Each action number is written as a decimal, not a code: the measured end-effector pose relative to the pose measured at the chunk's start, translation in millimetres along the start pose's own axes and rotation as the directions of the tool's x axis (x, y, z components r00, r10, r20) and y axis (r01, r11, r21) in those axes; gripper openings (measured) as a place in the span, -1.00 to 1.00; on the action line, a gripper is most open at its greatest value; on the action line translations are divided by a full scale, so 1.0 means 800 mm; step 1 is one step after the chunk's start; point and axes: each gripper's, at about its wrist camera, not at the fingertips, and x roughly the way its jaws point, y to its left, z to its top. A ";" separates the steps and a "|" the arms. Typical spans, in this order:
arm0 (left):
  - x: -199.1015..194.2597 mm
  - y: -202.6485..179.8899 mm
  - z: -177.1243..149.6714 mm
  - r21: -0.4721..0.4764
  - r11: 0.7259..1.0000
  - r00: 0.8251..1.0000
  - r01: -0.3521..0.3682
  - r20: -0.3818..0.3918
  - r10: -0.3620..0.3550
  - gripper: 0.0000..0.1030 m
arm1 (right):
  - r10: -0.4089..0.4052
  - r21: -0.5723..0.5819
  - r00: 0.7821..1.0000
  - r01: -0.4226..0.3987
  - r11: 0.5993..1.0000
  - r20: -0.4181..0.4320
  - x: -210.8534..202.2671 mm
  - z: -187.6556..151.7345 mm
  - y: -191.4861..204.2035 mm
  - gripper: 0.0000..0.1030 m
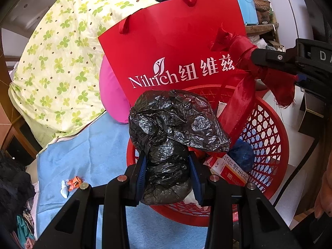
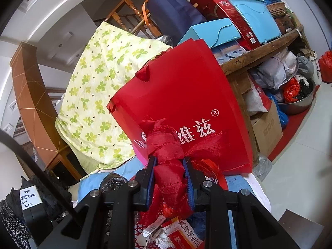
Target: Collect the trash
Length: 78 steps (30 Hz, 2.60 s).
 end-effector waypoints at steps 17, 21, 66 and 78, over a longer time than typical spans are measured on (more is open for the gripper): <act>0.022 0.004 0.006 -0.029 0.999 0.999 0.015 -0.037 -0.016 -0.21 | 0.004 -0.037 0.999 -0.005 0.999 -0.044 0.013 -0.004 0.005 -0.44; 0.029 0.005 0.008 -0.037 0.999 0.999 0.019 -0.048 -0.021 -0.21 | 0.001 -0.047 0.998 -0.004 0.999 -0.057 0.016 -0.005 0.006 -0.44; 0.006 0.052 -0.017 -0.128 0.992 1.000 -0.007 0.021 0.009 0.18 | 0.022 -0.059 0.996 -0.026 0.998 -0.081 0.034 -0.011 0.033 -0.41; 0.008 0.151 -0.094 -0.222 0.964 0.988 -0.145 -0.077 0.131 0.18 | 0.099 -0.142 0.991 -0.111 0.984 -0.091 0.052 -0.033 0.111 -0.41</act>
